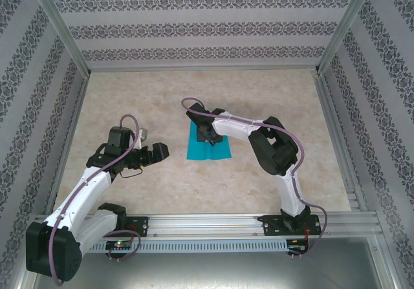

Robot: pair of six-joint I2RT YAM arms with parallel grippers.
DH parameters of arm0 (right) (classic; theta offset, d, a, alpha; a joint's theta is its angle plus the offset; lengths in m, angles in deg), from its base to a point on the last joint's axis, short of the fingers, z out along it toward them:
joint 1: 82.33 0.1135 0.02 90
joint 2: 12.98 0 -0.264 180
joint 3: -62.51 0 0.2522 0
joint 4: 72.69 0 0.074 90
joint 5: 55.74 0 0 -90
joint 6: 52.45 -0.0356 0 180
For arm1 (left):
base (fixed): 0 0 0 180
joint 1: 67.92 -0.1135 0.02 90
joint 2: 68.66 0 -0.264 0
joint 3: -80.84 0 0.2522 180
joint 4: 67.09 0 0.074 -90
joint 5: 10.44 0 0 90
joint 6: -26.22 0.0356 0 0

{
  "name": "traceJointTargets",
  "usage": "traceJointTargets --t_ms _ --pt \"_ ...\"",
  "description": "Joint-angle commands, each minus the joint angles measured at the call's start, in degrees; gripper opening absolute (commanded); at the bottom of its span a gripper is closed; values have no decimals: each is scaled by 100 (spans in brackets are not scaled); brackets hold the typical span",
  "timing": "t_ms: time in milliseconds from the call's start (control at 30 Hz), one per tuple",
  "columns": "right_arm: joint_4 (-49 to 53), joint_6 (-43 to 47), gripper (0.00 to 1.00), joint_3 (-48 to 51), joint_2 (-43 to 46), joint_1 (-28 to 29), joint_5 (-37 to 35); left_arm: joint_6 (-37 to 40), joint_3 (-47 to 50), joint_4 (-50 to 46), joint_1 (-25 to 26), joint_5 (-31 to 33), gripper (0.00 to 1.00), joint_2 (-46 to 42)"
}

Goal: Fold a paper plane with a square sheet of paper (pick it up from the middle)
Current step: Fold the square sheet of paper in half at the center of the table.

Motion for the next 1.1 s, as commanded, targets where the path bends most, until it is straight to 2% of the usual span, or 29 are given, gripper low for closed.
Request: traceJointTargets --t_ms 0,167,367,500,633,867,1067 --pt "-45 75 43 168 280 70 28 66 41 148 46 -76 100 -21" --pt "-160 92 30 187 457 65 212 49 -15 127 52 -67 100 -22" --pt "-227 86 27 171 835 114 323 58 -172 9 47 -48 100 -54" --pt "-463 58 23 285 1239 122 708 65 -392 -119 52 19 100 -139" --pt "-982 2 23 516 1734 94 1400 75 -711 -299 52 68 100 -226" --pt "-2722 -546 24 1489 2248 -227 3310 -249 -983 -52 48 -206 100 -230" --pt "-3476 -680 25 2271 2220 -404 3841 -701 -697 665 130 -488 96 189"
